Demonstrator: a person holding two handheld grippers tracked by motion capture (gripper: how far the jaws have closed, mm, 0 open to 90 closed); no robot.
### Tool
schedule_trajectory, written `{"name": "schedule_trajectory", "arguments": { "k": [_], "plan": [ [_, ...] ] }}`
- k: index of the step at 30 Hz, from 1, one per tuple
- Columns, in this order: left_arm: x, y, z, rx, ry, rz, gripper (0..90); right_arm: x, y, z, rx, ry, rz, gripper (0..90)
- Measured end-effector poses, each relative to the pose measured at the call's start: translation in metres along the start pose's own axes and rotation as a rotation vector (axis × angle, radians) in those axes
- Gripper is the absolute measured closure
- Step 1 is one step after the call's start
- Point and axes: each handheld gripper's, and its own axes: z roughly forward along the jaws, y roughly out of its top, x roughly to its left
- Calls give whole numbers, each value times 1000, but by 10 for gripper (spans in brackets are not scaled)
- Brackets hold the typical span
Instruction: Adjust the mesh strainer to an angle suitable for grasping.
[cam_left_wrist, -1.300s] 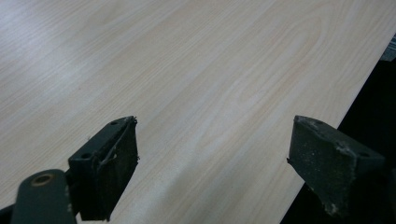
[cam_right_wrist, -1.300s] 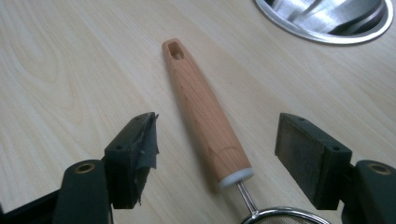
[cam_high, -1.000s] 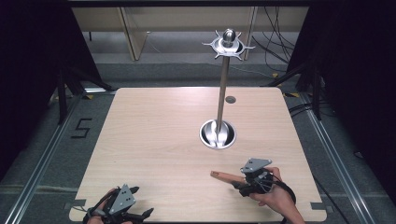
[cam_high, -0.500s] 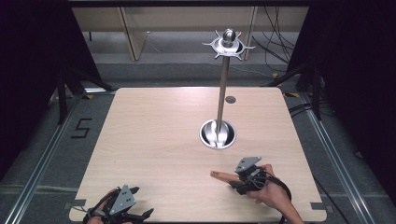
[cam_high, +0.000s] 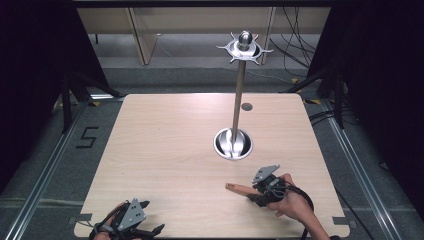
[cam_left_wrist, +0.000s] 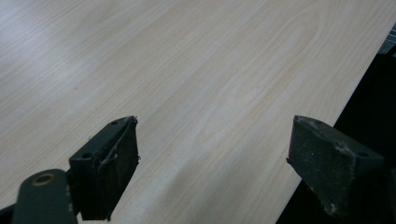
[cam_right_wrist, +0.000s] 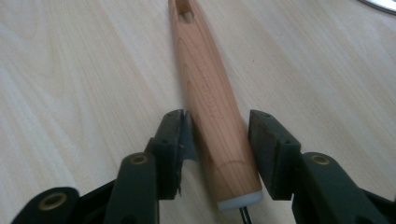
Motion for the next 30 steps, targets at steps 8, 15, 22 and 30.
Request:
{"name": "schedule_trajectory", "arguments": {
  "k": [8, 15, 22, 30],
  "plan": [
    [1, 1, -1, 21, 1, 25, 158, -2, 4, -2, 44, 5, -13, 624],
    [0, 0, -1, 22, 0, 26, 158, 0, 8, -1, 62, 42, -65, 689],
    [1, 0, -1, 23, 1, 29, 160, 1, 10, -2, 82, 19, -42, 691],
    [-1, 0, -1, 12, -1, 18, 161, -5, 10, -13, -28, 11, 1, 693]
  ]
}}
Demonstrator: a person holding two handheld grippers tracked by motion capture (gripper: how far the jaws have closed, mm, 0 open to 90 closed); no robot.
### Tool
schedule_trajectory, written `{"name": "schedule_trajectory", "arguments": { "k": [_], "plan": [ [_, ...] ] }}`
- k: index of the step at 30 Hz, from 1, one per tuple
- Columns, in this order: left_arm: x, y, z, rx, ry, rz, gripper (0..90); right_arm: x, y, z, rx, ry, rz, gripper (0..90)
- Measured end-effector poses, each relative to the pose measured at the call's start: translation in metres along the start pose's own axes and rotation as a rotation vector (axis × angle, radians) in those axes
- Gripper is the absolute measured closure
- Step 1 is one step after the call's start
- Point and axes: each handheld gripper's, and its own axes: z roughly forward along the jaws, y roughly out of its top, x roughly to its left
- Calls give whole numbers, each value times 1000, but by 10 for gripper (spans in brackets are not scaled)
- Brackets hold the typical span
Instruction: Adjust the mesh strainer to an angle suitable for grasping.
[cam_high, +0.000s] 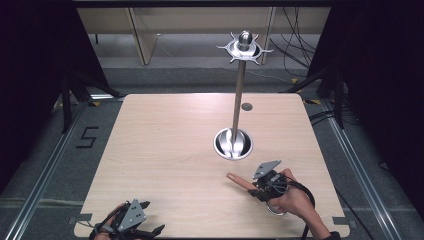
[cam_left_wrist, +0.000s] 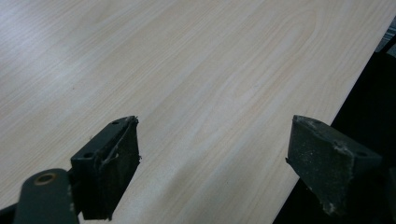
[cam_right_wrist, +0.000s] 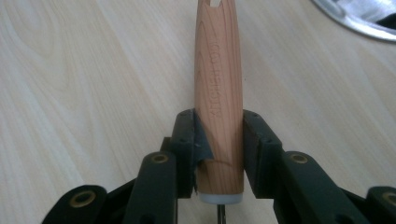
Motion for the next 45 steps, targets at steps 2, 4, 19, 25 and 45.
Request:
{"name": "schedule_trajectory", "arguments": {
  "k": [2, 4, 19, 25, 45],
  "plan": [
    [1, 0, 0, 7, -1, 10, 161, 0, 0, -3, -20, -11, 45, 693],
    [1, 0, 0, 6, 3, 13, 161, -1, 0, -7, -50, 23, 68, 693],
    [0, 1, -1, -8, 4, -1, 163, -15, 0, -25, -229, 72, 122, 696],
    [0, 0, -1, -5, 11, 2, 163, -17, 1, -31, -286, 57, 132, 696],
    [0, 0, -1, 11, 7, -3, 163, -20, 20, -46, -393, 55, 158, 699]
  ]
}}
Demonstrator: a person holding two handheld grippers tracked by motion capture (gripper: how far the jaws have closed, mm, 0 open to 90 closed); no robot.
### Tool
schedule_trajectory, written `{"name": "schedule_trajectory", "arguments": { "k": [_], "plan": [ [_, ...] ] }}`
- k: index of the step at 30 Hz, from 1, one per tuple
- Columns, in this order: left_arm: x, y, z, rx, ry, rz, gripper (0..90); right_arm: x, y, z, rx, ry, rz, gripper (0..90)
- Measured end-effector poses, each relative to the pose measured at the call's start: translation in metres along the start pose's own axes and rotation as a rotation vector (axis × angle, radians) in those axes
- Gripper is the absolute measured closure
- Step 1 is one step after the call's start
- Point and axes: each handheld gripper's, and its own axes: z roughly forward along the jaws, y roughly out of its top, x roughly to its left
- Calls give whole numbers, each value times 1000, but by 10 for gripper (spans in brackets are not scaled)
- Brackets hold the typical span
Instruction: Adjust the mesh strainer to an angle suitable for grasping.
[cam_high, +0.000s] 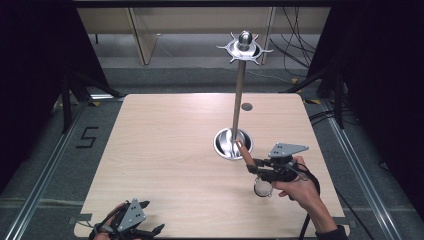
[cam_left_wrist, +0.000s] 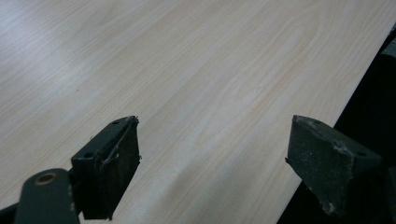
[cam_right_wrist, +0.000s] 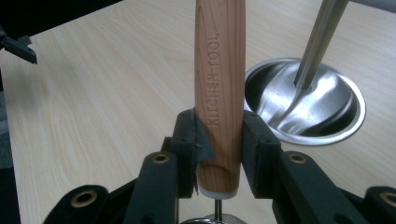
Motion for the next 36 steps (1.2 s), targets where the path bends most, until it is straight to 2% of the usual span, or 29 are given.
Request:
{"name": "schedule_trajectory", "arguments": {
  "k": [2, 3, 4, 5, 6, 7, 8, 12, 13, 15, 16, 18, 20, 21, 23, 24, 25, 26, 27, 28, 29, 30, 33, 34, 35, 36],
  "plan": [
    [0, 0, 1, -3, 6, 6, 163, 0, 1, 1, -21, -11, 1, 699],
    [0, 0, 1, -3, 6, -1, 163, -3, 5, 1, -47, -19, -33, 700],
    [1, 0, 0, 0, 5, 17, 163, -1, 7, 0, -37, -18, -27, 700],
    [1, 0, 0, 0, 5, 17, 163, -1, 8, 0, -52, -17, -27, 700],
    [2, 0, -1, 5, 8, 24, 163, 1, 10, -2, -39, -8, -10, 700],
    [2, 0, -1, 4, 9, 25, 163, 0, 12, -2, -55, -21, -30, 700],
    [2, 0, -1, 2, 9, 22, 163, 1, 13, -4, -47, -8, -13, 700],
    [1, 0, 0, -1, 7, 18, 163, 0, 20, -7, -85, -20, -32, 700],
    [2, 0, 0, -1, 2, 20, 163, 1, 22, -8, -94, -20, -21, 701],
    [2, 0, 0, 5, 3, 23, 163, 1, 26, -11, -89, -11, -21, 701],
    [2, 0, 0, 4, 3, 23, 163, 0, 27, -10, -121, -25, -37, 701],
    [2, 0, 0, 3, 4, 22, 163, 0, 29, -11, -117, -7, -25, 701],
    [2, 0, -1, 3, 6, 23, 163, 0, 35, -14, -139, -31, -25, 701],
    [2, 0, -1, 1, 6, 23, 163, 0, 36, -17, -133, -19, -26, 701],
    [2, 0, 0, -8, 7, 9, 163, 0, 39, -21, -148, -29, -31, 702],
    [2, -1, 1, 0, 22, 14, 163, -1, 40, -23, -166, -33, -39, 701],
    [3, 0, 0, 6, 15, 22, 163, -2, 42, -26, -179, -46, -49, 701],
    [3, 0, 0, 5, 14, 27, 163, 0, 43, -28, -170, -33, -22, 701],
    [3, 0, 0, 5, 15, 27, 163, -3, 45, -30, -186, -42, -59, 701],
    [3, 0, 0, 6, 20, 30, 163, -2, 47, -31, -185, -42, -45, 701],
    [2, 0, 1, 0, 23, 15, 163, -1, 48, -32, -193, -40, -37, 702],
    [2, 0, 1, -5, 18, 10, 163, -2, 50, -33, -208, -41, -51, 702],
    [2, 0, 0, 6, 20, 19, 163, 0, 54, -35, -214, -44, -41, 702],
    [1, 0, 1, -10, 12, -2, 163, -1, 56, -36, -227, -48, -54, 702],
    [1, 0, 0, -9, 8, 6, 163, -1, 60, -38, -238, -58, -58, 702],
    [2, 0, 0, -8, 8, 10, 163, -2, 62, -38, -240, -44, -63, 702]
  ]
}}
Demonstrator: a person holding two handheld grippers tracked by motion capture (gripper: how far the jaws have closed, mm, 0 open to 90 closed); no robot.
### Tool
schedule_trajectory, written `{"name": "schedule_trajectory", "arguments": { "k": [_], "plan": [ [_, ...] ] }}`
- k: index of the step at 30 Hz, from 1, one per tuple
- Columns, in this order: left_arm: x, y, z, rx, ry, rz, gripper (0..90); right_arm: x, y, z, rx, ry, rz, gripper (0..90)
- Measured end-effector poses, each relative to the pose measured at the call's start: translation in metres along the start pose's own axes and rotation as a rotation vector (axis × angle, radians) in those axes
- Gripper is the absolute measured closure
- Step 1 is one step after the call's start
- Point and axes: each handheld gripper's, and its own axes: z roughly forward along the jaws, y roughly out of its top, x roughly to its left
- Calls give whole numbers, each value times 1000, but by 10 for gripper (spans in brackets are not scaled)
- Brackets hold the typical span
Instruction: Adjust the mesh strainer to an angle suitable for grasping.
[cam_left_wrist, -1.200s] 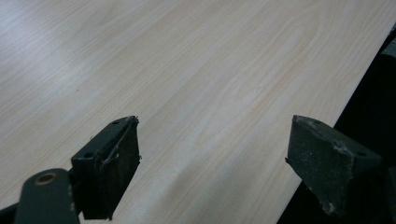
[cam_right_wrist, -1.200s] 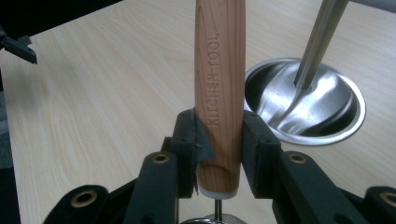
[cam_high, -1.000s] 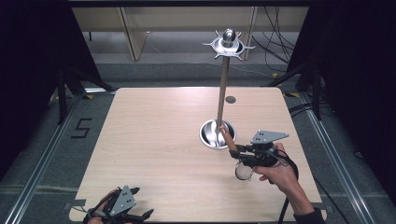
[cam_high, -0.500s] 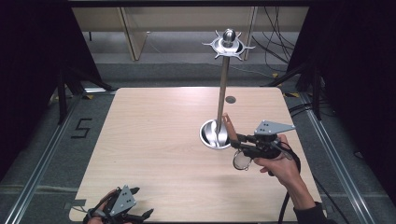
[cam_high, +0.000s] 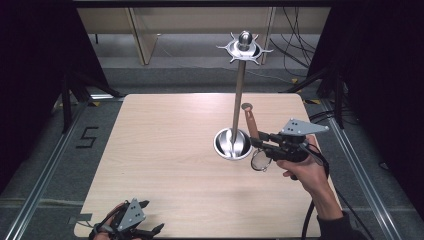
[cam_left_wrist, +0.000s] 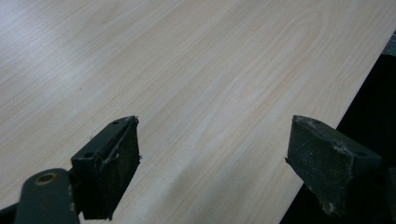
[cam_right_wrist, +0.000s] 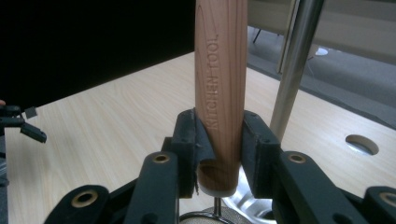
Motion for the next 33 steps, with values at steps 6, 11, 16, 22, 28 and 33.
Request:
{"name": "schedule_trajectory", "arguments": {
  "k": [6, 11, 16, 22, 28, 33],
  "plan": [
    [1, 0, -1, 5, 3, 11, 163, -1, 11, -2, -28, -7, 11, 702],
    [1, 0, 0, 8, 2, 14, 163, -4, 24, -4, -90, -11, 6, 702],
    [0, -1, 1, 6, 4, -1, 163, -8, 37, -5, -112, -23, -2, 702],
    [0, -1, 1, 9, -1, 0, 163, -8, 52, -8, -136, -30, 9, 703],
    [-1, -2, 3, -4, -8, -9, 162, -14, 71, -13, -172, -54, -11, 702],
    [0, -1, 1, 12, -7, -4, 162, -17, 78, -15, -179, -55, 20, 702]
  ]
}}
